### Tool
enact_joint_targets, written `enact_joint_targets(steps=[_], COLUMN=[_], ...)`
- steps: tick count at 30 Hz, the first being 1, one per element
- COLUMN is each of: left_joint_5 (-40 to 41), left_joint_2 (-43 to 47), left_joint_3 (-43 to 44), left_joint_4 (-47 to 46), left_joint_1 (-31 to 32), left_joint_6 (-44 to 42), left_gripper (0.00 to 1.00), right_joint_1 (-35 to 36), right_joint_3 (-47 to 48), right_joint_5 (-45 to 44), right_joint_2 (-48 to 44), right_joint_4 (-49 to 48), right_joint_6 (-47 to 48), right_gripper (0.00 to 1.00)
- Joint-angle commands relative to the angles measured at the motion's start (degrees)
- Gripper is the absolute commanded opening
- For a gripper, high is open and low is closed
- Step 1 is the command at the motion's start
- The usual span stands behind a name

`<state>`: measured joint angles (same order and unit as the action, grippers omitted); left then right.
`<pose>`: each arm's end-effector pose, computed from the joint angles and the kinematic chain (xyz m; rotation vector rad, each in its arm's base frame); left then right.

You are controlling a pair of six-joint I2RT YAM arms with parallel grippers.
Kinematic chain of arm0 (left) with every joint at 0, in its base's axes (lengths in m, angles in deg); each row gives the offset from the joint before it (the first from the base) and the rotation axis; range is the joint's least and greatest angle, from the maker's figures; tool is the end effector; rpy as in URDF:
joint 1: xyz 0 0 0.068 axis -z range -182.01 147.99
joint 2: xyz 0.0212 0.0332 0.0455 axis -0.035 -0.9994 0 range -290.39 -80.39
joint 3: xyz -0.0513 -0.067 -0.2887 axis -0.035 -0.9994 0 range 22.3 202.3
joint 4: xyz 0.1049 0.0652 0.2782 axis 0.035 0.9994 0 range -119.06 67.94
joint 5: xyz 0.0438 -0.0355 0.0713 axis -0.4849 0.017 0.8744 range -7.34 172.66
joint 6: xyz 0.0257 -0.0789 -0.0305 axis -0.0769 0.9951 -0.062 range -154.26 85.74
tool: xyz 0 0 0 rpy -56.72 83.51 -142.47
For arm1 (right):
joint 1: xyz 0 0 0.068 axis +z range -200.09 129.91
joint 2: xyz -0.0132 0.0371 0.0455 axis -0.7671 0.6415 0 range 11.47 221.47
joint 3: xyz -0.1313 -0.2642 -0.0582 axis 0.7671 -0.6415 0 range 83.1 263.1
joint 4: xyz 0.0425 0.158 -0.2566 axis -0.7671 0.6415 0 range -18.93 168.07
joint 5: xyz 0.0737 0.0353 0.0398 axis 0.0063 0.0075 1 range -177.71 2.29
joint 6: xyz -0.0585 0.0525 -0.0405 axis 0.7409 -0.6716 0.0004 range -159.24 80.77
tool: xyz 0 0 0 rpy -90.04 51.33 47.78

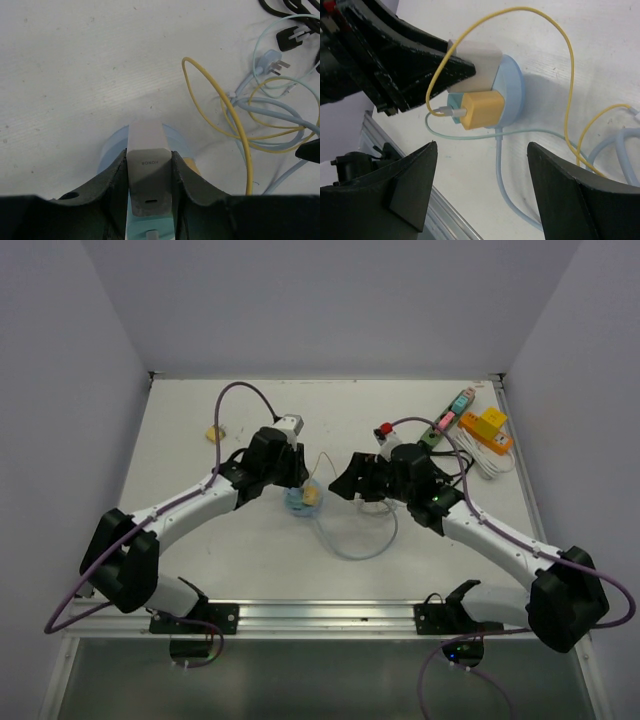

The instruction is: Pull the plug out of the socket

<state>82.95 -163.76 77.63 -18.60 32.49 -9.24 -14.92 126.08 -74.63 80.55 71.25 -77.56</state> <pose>0.3218 -0.2206 0.2259 0.1873 2.2942 -0.5460 0.2657 0.2091 0.2465 -0.0950 2.1764 1.0077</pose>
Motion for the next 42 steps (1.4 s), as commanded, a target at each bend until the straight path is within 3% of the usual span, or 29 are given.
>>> enact_joint_targets(steps=[1,11,22,35,38,41,42], left_joint_5=[-3.45,-7.41,-9.7,-12.07,-12.42,-12.07,-11.46], left_joint_2=[6.37,13.85,16.93,18.16,19.39,20.88,21.58], left_joint_3=[-0.83,-4.7,-7.43,-8.22,-9.01,-10.41,-10.68], left_joint_4=[-11.75,-15.99,-17.05,-20.83,-21.44,-22.5,-22.59], left_joint_1=[-0.31,-0.31,-0.22,-0.22,-0.31,-0.31,-0.31], left_joint_6=[-5.41,-10.33,-13.67,-14.29,-14.64,-15.17,-15.17], left_gripper=[0.0,0.0,0.0,0.0,0.0,0.0,0.0], right_joint_1=[-0.11,-0.11,-0.11,-0.11,-0.11,-0.11,-0.11], right_joint_3=[6.13,10.36,14.94,12.57,11.51,10.55,10.46], right_joint_5=[1.59,5.37,5.99,10.12,11.52,13.1,13.02], right_joint_2=[3.23,13.18,15.38,19.42,19.78,20.13,20.22], right_joint_4=[4.91,0.08,-0.98,-5.28,-7.47,-9.32,-9.33], right_joint_6=[1.86,-3.42,-2.45,-2.19,-2.1,-2.1,-2.1], right_gripper=[0.75,0.71,0.71,0.71,0.68,0.55,0.47])
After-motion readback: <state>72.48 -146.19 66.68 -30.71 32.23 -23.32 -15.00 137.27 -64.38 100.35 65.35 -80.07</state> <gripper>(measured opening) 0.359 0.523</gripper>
